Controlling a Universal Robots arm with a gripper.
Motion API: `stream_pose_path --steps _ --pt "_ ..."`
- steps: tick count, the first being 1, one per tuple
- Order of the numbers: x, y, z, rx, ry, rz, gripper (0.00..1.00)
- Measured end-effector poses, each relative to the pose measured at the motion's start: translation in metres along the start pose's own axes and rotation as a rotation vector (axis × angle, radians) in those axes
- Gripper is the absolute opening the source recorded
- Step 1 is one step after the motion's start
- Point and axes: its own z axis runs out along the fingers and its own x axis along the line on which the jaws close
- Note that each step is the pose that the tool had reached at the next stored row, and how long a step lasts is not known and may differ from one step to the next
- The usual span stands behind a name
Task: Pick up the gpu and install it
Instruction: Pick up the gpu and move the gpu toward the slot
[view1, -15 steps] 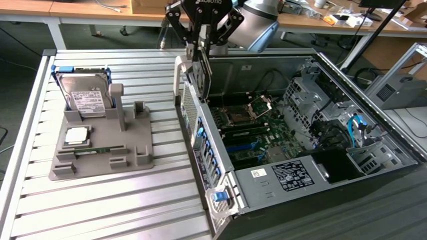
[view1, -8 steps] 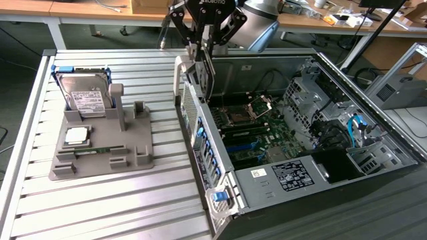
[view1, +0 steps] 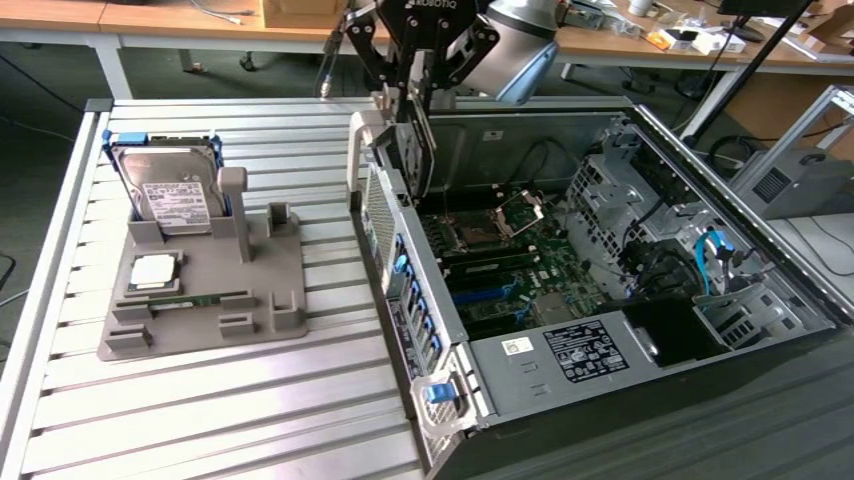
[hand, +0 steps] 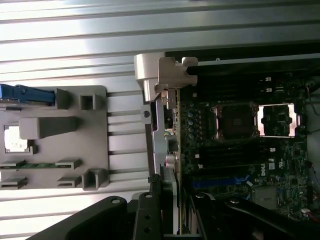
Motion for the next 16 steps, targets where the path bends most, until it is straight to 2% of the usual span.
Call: stream_pose_path --steps 16 --pt "-0.0076 0.0005 0.0002 0.0001 0.0001 0.000 0.27"
